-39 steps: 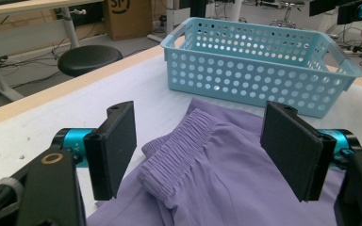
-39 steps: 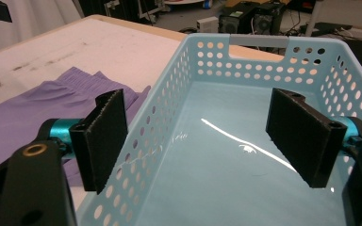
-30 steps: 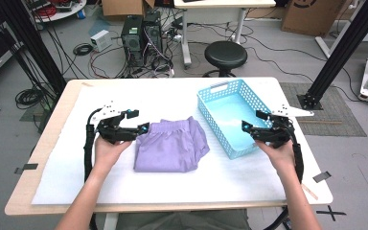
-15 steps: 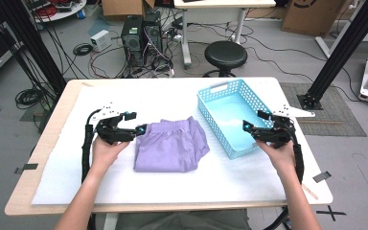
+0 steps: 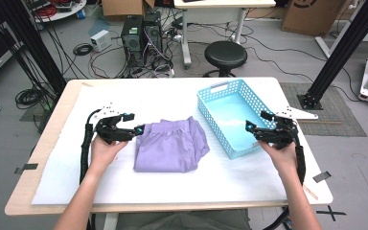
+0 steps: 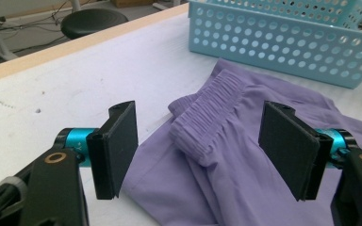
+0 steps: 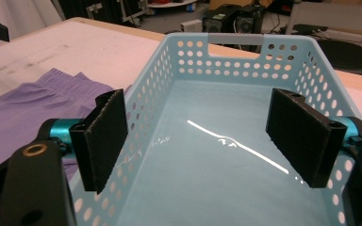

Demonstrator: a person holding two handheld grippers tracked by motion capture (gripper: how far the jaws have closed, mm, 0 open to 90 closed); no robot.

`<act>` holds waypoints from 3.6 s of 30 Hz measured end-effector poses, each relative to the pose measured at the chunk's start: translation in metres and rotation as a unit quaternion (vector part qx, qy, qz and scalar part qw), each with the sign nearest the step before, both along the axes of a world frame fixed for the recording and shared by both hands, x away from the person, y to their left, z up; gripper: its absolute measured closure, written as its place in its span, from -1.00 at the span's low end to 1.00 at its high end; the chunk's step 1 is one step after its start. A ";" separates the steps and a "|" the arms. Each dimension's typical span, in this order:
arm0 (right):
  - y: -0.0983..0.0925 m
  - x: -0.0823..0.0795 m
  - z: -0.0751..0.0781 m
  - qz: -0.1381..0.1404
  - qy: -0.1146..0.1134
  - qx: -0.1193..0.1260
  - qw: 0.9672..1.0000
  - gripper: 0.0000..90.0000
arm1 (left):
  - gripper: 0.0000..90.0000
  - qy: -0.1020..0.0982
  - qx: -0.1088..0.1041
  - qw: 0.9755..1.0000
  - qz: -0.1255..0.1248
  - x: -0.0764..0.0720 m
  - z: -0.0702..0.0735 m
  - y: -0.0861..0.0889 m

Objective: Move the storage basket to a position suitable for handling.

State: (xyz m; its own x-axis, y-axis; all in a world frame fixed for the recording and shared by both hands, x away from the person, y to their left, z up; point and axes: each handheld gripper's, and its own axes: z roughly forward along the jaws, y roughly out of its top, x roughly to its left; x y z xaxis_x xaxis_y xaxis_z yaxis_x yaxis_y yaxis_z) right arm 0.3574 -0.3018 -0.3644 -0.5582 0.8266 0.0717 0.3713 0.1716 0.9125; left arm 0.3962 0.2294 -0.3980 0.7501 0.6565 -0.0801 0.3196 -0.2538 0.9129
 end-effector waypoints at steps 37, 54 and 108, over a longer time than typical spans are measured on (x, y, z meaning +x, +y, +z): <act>-0.024 -0.069 -0.049 -0.115 0.033 -0.010 0.993 -0.44 | -0.36 0.015 0.013 1.000 0.004 0.010 -0.011 -0.003; -0.030 -0.028 -0.056 -0.129 0.052 -0.040 0.990 -0.41 | -0.36 0.023 0.025 0.999 -0.002 0.007 -0.012 -0.008; -0.005 -0.040 -0.055 -0.202 0.016 -0.018 0.979 -0.37 | -0.36 0.021 0.025 0.999 -0.009 0.009 -0.014 -0.016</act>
